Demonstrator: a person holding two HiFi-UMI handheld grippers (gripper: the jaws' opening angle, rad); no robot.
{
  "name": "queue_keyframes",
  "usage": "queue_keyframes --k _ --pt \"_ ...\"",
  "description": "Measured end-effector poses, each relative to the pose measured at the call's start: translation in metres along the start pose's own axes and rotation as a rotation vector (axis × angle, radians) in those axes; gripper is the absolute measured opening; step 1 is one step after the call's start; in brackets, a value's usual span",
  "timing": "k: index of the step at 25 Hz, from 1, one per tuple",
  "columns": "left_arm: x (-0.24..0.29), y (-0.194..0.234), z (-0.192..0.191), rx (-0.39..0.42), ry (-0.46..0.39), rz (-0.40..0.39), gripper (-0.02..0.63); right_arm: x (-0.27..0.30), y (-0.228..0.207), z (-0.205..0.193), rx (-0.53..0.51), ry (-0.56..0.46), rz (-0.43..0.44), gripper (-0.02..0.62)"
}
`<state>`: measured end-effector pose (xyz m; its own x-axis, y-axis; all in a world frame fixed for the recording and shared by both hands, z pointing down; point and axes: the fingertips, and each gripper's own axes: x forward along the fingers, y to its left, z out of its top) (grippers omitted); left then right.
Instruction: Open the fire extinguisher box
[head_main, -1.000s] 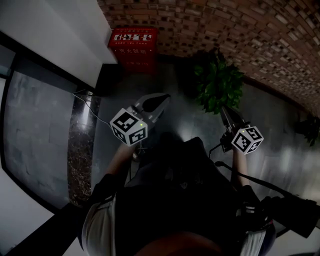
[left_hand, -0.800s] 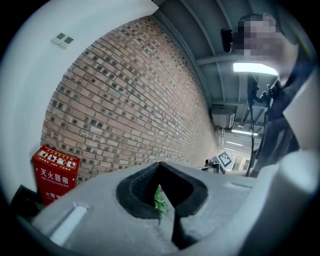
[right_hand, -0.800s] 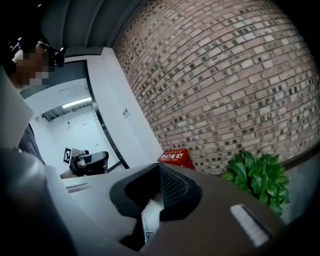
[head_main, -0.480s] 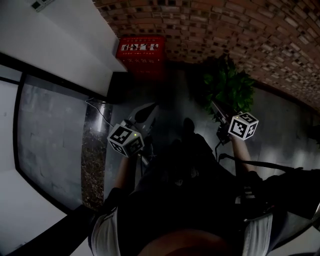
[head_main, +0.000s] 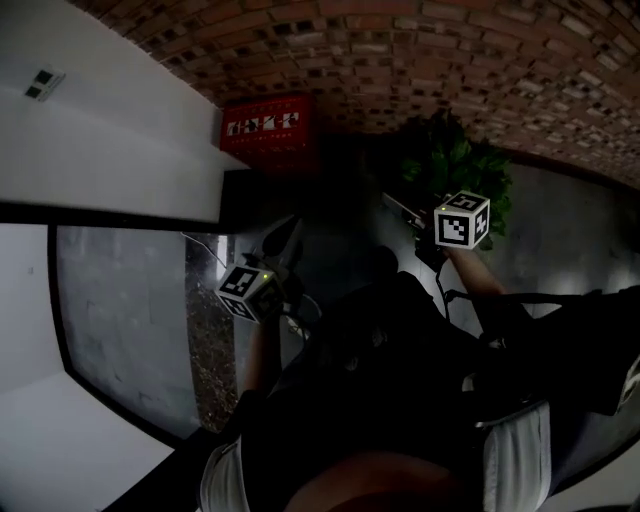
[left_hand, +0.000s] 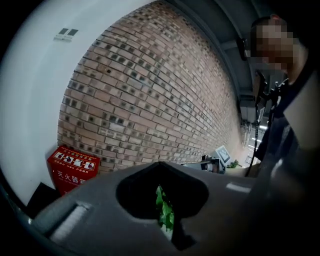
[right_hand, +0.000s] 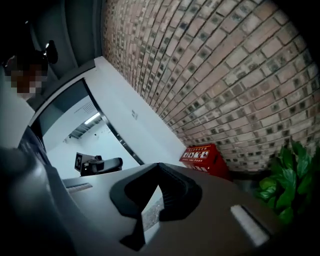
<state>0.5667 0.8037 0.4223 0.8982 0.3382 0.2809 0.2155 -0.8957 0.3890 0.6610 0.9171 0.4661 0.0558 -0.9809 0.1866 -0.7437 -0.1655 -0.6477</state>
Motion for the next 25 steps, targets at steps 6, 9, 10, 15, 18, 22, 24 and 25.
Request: queue_keyframes --k 6,9,10,15,18,22,24,25 --pt "0.048 -0.019 0.019 0.024 0.046 -0.06 -0.002 0.009 -0.005 0.004 0.038 0.072 0.06 0.0" --pt "0.062 -0.02 0.032 0.033 0.047 -0.063 -0.002 0.009 -0.014 0.016 0.046 0.079 0.068 -0.002" --pt "0.065 -0.018 0.033 0.023 0.053 -0.053 -0.002 0.008 -0.015 0.018 0.054 0.083 0.071 -0.002" --pt "0.081 -0.01 0.049 0.051 0.084 -0.024 -0.002 0.013 -0.02 0.03 0.068 0.097 0.118 0.0" --pt "0.09 -0.013 0.057 0.068 0.085 -0.018 -0.002 0.018 -0.02 0.035 0.069 0.111 0.148 -0.002" --pt "0.101 -0.015 0.05 0.056 0.102 -0.013 -0.002 0.025 -0.028 0.045 0.055 0.11 0.163 0.0" --pt "0.102 -0.014 0.046 0.045 0.11 -0.008 -0.002 0.03 -0.028 0.044 0.056 0.123 0.181 -0.001" --pt "0.102 -0.014 0.045 0.042 0.112 -0.006 -0.002 0.032 -0.029 0.044 0.053 0.128 0.186 -0.002"
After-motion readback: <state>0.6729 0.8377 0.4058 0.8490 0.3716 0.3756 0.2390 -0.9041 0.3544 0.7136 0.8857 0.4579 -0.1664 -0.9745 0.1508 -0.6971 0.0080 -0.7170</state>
